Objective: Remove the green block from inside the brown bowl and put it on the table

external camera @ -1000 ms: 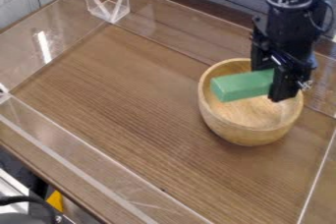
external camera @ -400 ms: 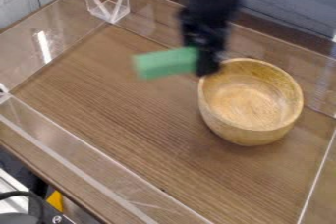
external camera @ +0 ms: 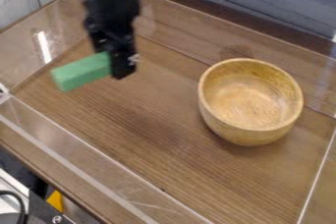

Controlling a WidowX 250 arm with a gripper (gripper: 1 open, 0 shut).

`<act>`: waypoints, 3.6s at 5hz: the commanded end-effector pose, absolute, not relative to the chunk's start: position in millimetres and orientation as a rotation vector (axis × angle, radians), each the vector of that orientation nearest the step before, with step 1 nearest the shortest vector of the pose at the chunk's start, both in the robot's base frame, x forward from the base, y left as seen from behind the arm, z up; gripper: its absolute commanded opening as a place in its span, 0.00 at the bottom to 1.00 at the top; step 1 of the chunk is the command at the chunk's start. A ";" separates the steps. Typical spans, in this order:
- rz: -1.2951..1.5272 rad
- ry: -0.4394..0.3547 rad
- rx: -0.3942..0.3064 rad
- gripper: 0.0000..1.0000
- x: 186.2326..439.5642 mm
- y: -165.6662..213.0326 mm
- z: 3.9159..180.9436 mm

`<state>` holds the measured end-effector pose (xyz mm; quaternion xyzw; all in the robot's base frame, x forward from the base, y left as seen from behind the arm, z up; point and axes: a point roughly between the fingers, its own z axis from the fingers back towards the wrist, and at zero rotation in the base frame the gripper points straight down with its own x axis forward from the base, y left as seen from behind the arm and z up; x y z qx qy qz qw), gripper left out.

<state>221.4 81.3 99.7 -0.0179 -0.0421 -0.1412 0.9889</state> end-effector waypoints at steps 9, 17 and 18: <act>-0.070 -0.087 0.011 0.00 236.4 57.8 35.2; -0.040 -0.066 0.002 0.00 228.9 50.8 41.9; -0.072 -0.062 0.002 0.00 226.7 44.9 48.3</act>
